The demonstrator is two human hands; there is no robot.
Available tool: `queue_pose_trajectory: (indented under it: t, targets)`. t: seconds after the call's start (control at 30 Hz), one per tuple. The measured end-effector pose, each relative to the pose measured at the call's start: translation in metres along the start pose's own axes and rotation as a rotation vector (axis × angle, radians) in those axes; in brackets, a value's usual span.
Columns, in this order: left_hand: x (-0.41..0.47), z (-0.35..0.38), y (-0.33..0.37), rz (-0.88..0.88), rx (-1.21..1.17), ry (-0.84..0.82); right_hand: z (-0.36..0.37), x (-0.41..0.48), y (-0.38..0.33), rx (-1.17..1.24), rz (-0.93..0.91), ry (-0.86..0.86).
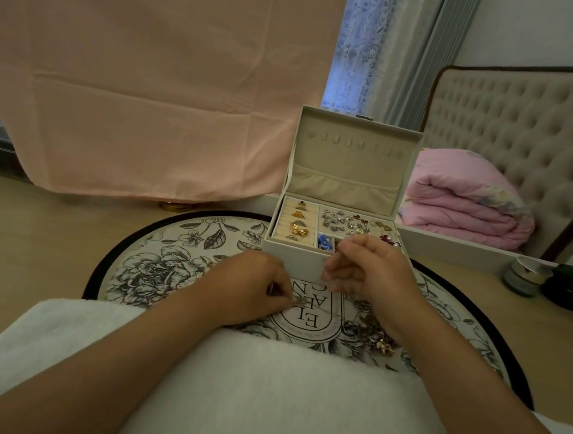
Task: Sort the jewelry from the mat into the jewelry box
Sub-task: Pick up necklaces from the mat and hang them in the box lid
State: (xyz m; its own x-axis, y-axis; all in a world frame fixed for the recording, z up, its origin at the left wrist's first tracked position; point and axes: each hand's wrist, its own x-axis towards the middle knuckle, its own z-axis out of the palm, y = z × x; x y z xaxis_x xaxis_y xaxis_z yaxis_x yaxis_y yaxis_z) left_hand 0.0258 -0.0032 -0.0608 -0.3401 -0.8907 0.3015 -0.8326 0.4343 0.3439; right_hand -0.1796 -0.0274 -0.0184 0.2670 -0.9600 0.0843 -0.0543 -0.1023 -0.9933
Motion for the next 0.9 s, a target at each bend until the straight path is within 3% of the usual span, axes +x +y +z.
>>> queue_pose_trajectory:
  t: [0.13, 0.23, 0.33, 0.5, 0.67, 0.9]
  targets:
    - [-0.001, 0.002, 0.001, -0.010, 0.001, -0.037, 0.001, 0.002, -0.003, 0.196, 0.030, 0.098]
    - [-0.001, -0.005, 0.001, -0.096, -0.140, -0.081, -0.001, 0.002, -0.004, 0.230, 0.032, 0.139]
    - [-0.001, -0.014, 0.002, -0.154, -0.230, -0.145, -0.002, 0.001, -0.003, 0.102, -0.001, 0.153]
    - [-0.003, -0.026, -0.001, -0.175, -0.012, -0.222, -0.003, 0.002, -0.002, -0.028, -0.038, 0.175]
    - [-0.001, -0.034, -0.003, -0.185, 0.063, -0.310, -0.004, 0.004, -0.003, -0.205, -0.153, 0.248]
    - [0.004, -0.026, 0.001, -0.008, 0.193, -0.097, -0.001, -0.001, -0.005, -0.264, -0.207, 0.076]
